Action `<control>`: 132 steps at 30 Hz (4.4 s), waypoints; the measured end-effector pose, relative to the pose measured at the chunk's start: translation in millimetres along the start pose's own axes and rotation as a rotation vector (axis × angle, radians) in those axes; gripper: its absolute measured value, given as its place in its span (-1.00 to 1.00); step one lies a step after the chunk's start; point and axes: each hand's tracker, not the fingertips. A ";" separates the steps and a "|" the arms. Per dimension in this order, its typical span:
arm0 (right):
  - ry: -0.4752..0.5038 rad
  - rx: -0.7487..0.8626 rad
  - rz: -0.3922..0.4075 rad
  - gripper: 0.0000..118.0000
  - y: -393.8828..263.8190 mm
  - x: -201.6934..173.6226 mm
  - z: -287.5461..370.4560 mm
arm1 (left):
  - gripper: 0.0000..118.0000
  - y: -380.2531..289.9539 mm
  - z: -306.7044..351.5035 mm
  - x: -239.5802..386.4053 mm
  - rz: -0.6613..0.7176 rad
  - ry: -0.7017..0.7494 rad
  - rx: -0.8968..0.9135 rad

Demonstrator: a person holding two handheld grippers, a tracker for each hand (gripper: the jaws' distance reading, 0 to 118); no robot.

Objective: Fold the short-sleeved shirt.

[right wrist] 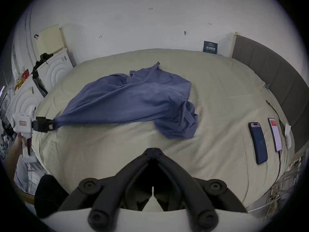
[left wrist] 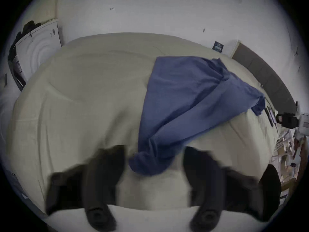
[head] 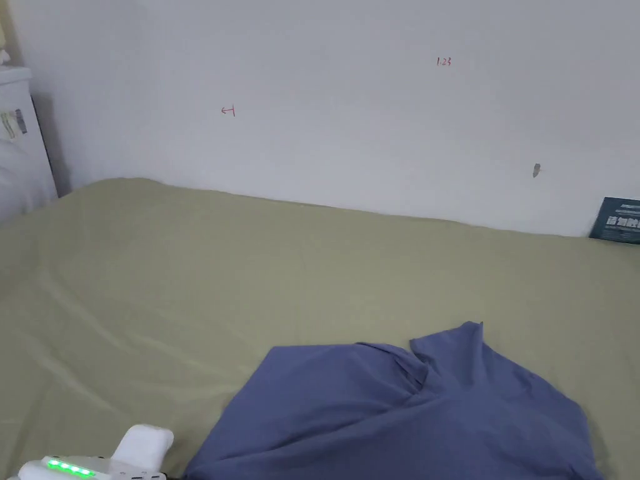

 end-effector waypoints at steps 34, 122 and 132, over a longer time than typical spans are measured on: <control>0.145 -0.461 0.397 0.33 287.5 49.4 -322.3 | -0.92 -2.7 1.7 -9.3 0.186 -0.119 -0.003; -0.064 0.321 0.138 -1.00 142.0 50.9 132.1 | -0.92 87.1 192.0 -12.2 -0.050 -0.064 0.351; -0.024 0.149 0.020 -1.00 2.5 60.3 118.2 | -0.92 -25.8 166.7 -10.6 -0.011 -0.107 0.229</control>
